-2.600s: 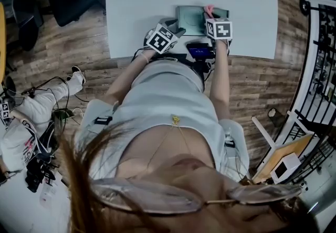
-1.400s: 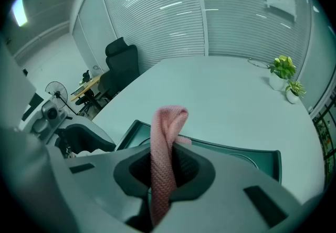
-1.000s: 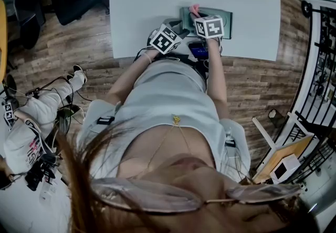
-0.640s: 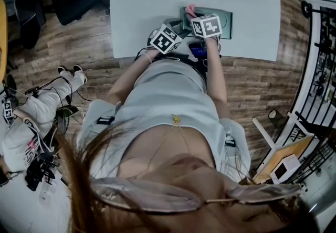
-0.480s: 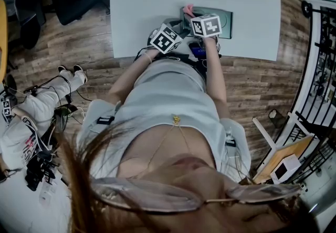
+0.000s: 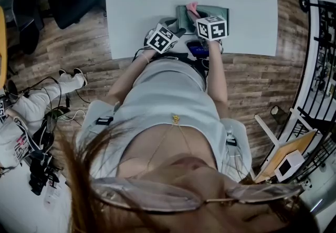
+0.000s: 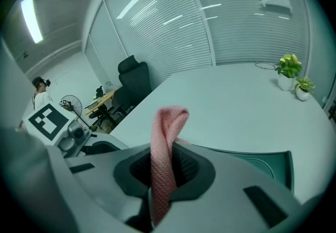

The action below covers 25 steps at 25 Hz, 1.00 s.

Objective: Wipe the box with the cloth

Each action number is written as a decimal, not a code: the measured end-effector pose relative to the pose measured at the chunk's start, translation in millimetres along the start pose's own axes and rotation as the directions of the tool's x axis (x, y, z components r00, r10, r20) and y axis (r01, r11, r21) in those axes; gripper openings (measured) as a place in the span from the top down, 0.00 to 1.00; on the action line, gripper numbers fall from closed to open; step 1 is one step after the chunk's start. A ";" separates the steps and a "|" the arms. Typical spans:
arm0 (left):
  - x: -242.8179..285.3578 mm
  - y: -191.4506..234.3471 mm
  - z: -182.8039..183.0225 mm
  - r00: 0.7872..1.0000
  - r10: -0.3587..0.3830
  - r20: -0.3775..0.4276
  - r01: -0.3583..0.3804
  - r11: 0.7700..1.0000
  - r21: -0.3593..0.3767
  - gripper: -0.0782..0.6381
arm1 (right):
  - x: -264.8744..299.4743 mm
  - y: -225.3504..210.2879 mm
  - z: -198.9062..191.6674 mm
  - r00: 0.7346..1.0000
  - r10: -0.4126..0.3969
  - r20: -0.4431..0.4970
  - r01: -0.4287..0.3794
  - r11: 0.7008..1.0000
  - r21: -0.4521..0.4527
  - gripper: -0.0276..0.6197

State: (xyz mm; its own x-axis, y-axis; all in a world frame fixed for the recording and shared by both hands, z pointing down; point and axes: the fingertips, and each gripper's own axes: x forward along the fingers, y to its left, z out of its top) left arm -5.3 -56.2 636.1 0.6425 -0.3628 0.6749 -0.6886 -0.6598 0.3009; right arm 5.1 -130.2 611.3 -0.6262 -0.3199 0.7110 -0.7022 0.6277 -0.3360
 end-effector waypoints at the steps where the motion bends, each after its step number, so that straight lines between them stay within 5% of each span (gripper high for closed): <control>1: -0.8 -0.1 -0.6 1.000 0.001 -0.001 -0.001 1.000 -0.001 0.55 | -5.8 -5.6 0.3 1.000 -0.015 0.009 0.015 1.000 0.001 0.90; 12: -1.2 -6.5 -4.4 1.000 0.021 -0.007 -0.021 1.000 0.018 0.55 | -65.0 -75.5 -19.0 0.977 -0.201 0.070 0.193 0.976 0.103 0.90; 25: 0.7 -5.5 -6.2 0.998 0.057 -0.006 -0.057 0.998 -0.008 0.55 | -93.2 -135.4 -62.8 0.922 -0.385 -0.043 0.387 0.921 0.049 0.90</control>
State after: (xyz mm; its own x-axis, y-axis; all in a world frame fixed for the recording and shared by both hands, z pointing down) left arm -3.1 -48.8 639.1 0.6000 -0.3958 0.6952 -0.7269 -0.6325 0.2673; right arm 179.9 -140.8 629.3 -0.2922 -0.5062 0.8114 -0.9055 0.4194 -0.0644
